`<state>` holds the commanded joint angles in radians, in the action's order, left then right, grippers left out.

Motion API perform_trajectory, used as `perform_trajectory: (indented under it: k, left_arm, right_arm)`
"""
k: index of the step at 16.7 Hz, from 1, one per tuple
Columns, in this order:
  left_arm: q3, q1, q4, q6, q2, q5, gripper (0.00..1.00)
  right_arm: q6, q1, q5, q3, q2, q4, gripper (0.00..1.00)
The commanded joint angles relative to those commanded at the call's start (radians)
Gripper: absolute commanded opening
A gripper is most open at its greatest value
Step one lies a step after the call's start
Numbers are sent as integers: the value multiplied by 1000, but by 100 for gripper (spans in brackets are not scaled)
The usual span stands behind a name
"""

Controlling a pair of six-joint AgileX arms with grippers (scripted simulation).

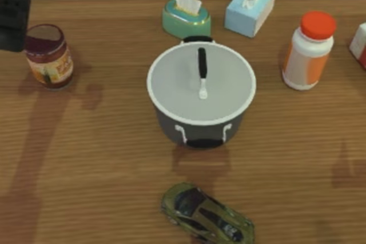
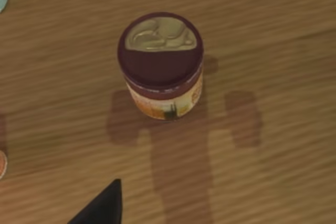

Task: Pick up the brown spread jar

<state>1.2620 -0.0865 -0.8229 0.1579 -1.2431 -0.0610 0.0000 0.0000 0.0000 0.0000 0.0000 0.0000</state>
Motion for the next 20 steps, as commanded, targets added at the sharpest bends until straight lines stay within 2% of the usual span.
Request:
perform_trajectory:
  k: [6,10,15,20]
  left_arm:
    - [625,15,-258,51,-615,7,100]
    - [924,37,-408,70,-974,19,100]
    - [1122,57,-541,79,-1227,30,100]
    - [1145,60,-559,80,-1255,31,100]
  right_arm:
    - [0,0,0,0,0,0,100]
    - [0,0,0,0,0,0,100]
    - [0,0,0,0,0,0,100]
    - [0,0,0,0,0,0,100]
